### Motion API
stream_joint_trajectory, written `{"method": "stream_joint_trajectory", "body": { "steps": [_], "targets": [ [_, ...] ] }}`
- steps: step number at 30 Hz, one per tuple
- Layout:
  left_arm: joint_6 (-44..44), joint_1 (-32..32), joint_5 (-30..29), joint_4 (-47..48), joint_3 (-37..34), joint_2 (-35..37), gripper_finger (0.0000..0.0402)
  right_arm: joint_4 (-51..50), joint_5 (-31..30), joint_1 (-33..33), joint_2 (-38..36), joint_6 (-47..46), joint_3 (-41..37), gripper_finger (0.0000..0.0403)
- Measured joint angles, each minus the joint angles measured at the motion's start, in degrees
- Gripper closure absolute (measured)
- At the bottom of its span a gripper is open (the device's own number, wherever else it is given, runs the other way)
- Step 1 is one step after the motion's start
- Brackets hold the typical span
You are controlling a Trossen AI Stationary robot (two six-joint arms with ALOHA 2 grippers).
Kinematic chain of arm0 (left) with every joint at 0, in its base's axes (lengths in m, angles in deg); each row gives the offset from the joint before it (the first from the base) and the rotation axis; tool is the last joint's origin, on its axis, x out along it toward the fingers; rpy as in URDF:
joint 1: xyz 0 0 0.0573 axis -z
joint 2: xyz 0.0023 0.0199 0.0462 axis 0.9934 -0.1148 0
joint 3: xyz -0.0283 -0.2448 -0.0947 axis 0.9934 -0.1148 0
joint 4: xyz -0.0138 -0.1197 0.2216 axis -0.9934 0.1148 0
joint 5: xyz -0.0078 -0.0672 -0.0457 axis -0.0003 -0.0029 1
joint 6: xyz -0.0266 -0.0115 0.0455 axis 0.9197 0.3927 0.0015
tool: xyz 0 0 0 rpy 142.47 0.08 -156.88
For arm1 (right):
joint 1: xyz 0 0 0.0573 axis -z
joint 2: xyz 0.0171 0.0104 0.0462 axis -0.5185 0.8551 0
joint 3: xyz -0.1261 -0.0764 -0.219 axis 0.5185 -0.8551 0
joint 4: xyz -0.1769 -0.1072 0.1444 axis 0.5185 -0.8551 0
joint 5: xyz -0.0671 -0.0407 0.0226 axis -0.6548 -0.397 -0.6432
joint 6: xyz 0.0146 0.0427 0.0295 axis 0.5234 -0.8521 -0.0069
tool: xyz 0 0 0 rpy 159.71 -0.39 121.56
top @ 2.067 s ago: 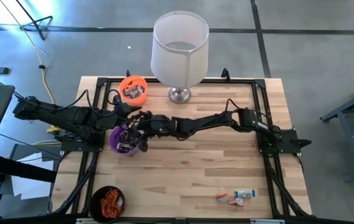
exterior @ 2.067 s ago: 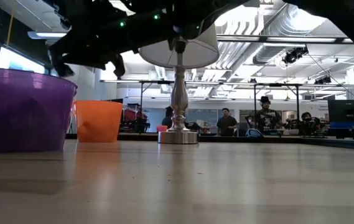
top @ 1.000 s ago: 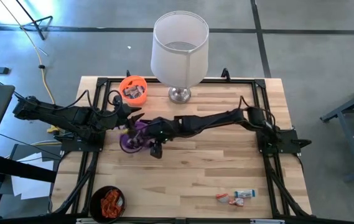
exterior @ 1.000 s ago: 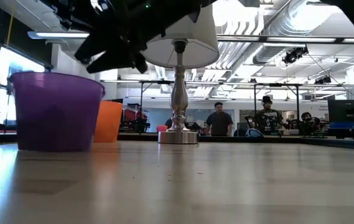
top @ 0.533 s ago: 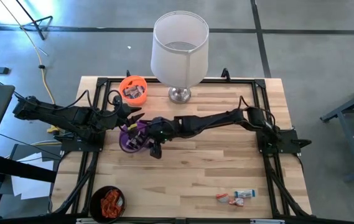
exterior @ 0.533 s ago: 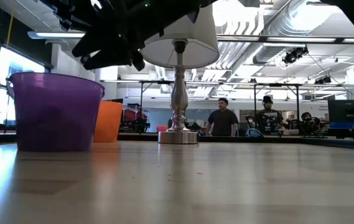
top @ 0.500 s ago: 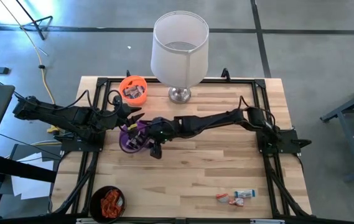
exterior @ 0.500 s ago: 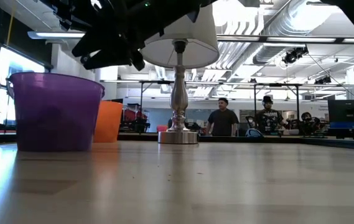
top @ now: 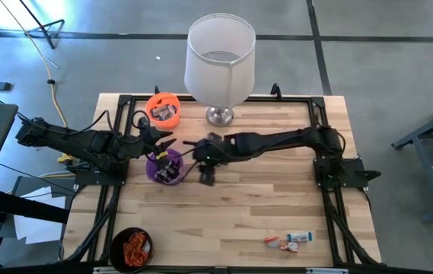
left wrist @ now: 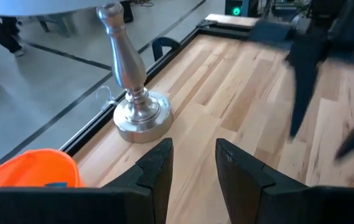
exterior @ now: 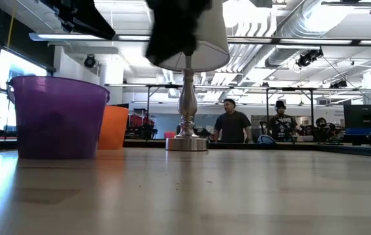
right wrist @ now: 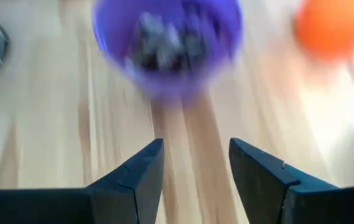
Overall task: Sort candy
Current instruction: Put the orange chocolate into the black bucket
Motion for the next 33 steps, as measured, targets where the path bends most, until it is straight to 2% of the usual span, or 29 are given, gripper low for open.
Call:
{"method": "stream_joint_trajectory", "body": {
  "steps": [6, 10, 13, 17, 20, 23, 27, 33],
  "targets": [
    [2.2, 0.0, 0.0, 2.6, 0.0, 0.0, 0.0292, -31.5, -4.2, -4.9, -0.6, -16.8, -0.8, 0.0226],
    [3.1, 0.0, 0.0, 3.3, 0.0, 0.0, 0.0292, -39.9, -1.3, -10.8, -0.8, -28.7, -5.4, 0.0226],
    [3.3, 0.0, 0.0, 3.2, 0.0, 0.0, 0.0292, -41.3, 3.9, -15.8, -1.0, -37.1, -8.6, 0.0226],
    [4.1, 0.0, 0.0, 3.1, 0.0, 0.0, 0.0292, -38.0, 11.9, -22.5, -1.0, -48.5, -12.7, 0.0226],
    [4.8, 0.0, 0.0, 3.1, 0.0, 0.0, 0.0292, -36.7, 15.4, -27.0, -1.0, -55.1, -13.9, 0.0226],
    [4.8, 0.0, 0.0, 2.9, 0.0, 0.0, 0.0292, -35.9, 16.0, -31.3, -1.0, -54.4, -13.9, 0.0226],
    [4.9, 0.0, 0.1, 1.0, 0.0, 0.0, 0.0292, -31.3, 15.1, -37.0, -1.0, -46.2, -13.9, 0.0226],
    [7.4, 0.0, 3.2, 0.2, 0.0, 0.0, 0.0292, -19.0, 12.1, -42.6, -1.0, -35.7, -16.2, 0.0226]
  ]
}}
